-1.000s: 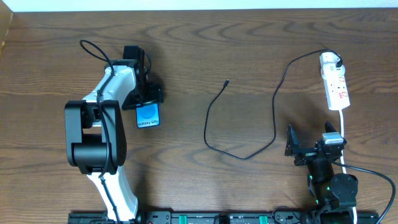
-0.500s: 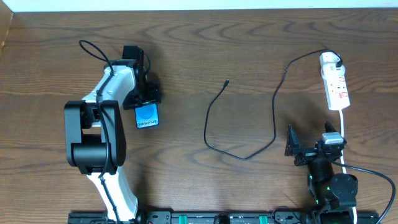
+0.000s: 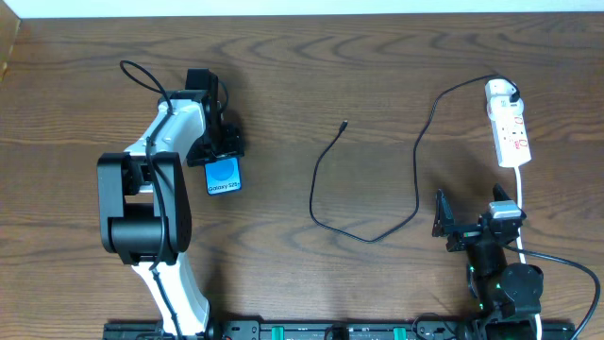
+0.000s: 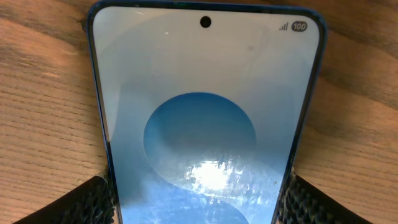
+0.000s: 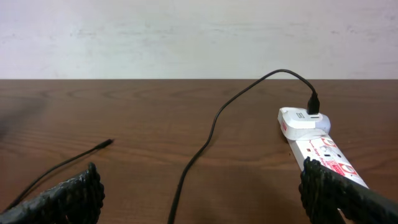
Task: Plug charger to phone and switch on socket
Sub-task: 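Close the left gripper on the phone's bottom edge, then lift the phone with the left gripper and tilt it upright toward center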
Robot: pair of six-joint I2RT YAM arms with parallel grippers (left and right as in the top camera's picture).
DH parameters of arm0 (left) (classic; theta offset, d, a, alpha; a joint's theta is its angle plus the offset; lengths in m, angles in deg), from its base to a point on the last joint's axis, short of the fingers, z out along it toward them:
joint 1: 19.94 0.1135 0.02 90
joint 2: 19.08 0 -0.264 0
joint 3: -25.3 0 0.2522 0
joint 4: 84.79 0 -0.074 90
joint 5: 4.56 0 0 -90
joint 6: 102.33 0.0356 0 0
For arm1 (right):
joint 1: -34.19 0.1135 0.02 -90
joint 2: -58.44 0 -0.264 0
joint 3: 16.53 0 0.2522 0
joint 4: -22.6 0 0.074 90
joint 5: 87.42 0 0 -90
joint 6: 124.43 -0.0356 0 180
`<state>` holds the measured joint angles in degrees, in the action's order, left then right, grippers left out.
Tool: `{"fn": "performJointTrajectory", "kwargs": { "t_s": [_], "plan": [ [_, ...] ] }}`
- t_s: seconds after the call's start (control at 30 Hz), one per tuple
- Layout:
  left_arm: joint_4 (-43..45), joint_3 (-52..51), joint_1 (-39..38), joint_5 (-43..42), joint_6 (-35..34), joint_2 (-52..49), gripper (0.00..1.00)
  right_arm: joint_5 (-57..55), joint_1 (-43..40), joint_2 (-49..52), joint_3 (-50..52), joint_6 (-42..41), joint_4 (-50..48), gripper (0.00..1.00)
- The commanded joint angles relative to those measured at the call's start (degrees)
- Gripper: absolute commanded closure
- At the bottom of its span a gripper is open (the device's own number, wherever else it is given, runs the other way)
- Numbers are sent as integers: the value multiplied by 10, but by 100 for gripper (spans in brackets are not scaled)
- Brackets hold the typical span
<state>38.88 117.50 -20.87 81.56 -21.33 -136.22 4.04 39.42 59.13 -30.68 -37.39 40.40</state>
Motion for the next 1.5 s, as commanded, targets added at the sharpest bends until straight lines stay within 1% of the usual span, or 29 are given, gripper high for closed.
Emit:
{"fn": "performJointTrajectory", "kwargs": {
  "t_s": [0.0,0.27,0.5,0.97,1.13,1.3,1.47],
  "plan": [
    [4,-10,-2,-25,3,-26,31,-3,3,-4,1,-2,3,1],
    [1,-7,-2,-25,3,-26,32,-3,3,-4,1,-2,3,1],
    [-12,15,-2,-25,3,-25,32,-3,3,-4,1,-2,3,1],
    [-15,18,-2,-25,3,34,32,-3,3,-4,1,-2,3,1],
    [-21,18,-2,-39,0,56,32,-3,3,-4,1,-2,3,1],
    [-23,18,-2,-73,-4,64,32,-3,3,-4,1,-2,3,1],
    [-28,18,-2,-77,-49,65,32,-3,3,-4,1,-2,3,1]
  ]
}}
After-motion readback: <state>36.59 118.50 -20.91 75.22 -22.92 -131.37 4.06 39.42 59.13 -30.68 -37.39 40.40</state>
